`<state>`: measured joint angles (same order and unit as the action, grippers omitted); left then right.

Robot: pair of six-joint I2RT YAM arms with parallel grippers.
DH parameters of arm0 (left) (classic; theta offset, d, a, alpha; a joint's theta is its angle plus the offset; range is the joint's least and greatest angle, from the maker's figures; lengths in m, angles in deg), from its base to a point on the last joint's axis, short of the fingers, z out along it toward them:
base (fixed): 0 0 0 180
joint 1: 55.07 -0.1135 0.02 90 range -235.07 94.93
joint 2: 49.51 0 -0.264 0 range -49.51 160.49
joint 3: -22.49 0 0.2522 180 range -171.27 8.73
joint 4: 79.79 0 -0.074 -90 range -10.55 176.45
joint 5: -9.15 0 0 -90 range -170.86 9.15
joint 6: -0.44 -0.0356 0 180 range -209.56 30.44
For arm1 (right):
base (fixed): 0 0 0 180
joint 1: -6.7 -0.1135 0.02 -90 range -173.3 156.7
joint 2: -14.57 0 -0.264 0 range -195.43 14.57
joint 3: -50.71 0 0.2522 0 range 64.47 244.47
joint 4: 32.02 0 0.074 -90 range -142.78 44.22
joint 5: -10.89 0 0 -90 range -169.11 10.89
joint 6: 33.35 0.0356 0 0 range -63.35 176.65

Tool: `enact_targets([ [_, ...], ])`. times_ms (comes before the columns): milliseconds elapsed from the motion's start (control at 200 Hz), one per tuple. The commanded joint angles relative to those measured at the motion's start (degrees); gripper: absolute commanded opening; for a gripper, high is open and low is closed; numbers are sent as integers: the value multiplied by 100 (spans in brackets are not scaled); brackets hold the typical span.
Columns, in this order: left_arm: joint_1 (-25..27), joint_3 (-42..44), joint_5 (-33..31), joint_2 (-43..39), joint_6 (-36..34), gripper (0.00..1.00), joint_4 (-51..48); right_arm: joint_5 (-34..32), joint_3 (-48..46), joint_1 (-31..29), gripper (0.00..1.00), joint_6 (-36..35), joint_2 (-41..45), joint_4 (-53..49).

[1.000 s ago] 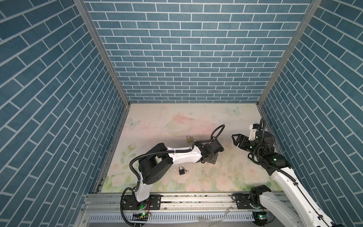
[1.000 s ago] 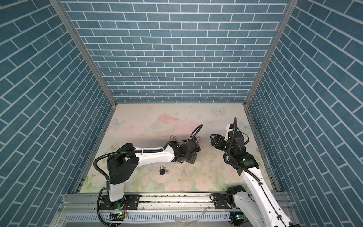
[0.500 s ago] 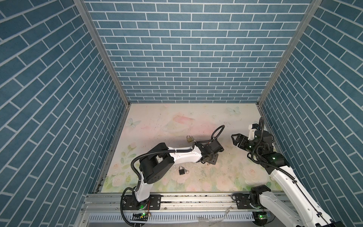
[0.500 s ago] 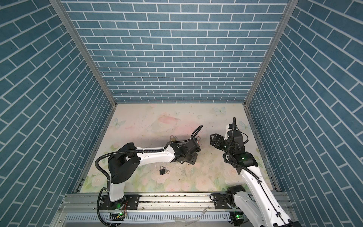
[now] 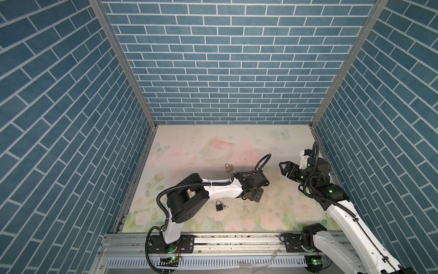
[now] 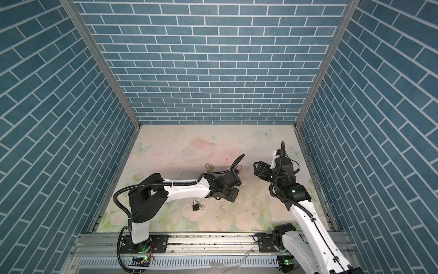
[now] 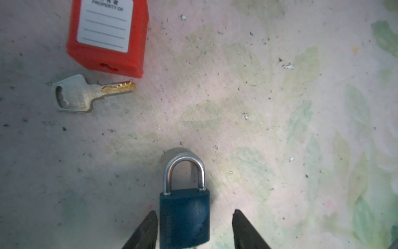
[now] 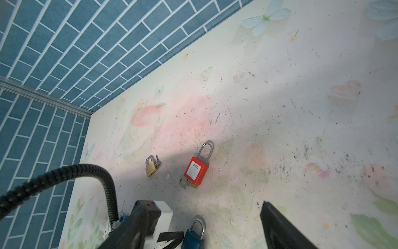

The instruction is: Lock with the key

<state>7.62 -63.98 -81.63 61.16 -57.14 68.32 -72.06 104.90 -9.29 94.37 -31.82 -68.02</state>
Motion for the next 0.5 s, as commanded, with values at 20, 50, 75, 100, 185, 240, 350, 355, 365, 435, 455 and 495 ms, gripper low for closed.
enact_targets([
  [20, 22, 4, -519, -568, -272, 64, 163, 6, -41, 21, 84, 15, -4, -21],
  [50, 2, -8, -661, -714, -381, 65, 213, -52, -26, 17, 84, -23, -11, -10],
  [75, -10, -7, -797, -845, -482, 66, 240, -124, -18, 17, 85, -63, -10, 12],
  [100, -53, -9, -917, -979, -591, 67, 287, -216, -10, 17, 85, -107, -16, 58],
  [185, -251, 125, -1382, -1622, -1010, 73, 662, -748, -45, 23, 86, -275, 39, 378],
  [240, -487, 374, -1540, -2054, -1375, 79, 1110, -1189, -126, 24, 86, -435, 104, 807],
  [350, -1309, 970, -1817, -2945, -1900, 85, 1944, -2060, -563, 26, 86, -1007, 269, 2115],
  [355, -1355, 1005, -1836, -2985, -1925, 85, 1989, -2107, -584, 26, 86, -1031, 266, 2156],
  [365, -1444, 1064, -1882, -3070, -1979, 85, 2088, -2183, -633, 26, 86, -1100, 274, 2286],
  [435, -2153, 1763, -2319, -3637, -2417, 85, 2912, -2615, -1017, 25, 85, -1717, 279, 3285],
  [455, -2385, 2001, -2396, -3794, -2549, 85, 3166, -2759, -1138, 26, 85, -1874, 265, 3594],
  [495, -2932, 2486, -2525, -4058, -2702, 85, 3784, -3089, -1387, 28, 85, -2271, 187, 4236],
])
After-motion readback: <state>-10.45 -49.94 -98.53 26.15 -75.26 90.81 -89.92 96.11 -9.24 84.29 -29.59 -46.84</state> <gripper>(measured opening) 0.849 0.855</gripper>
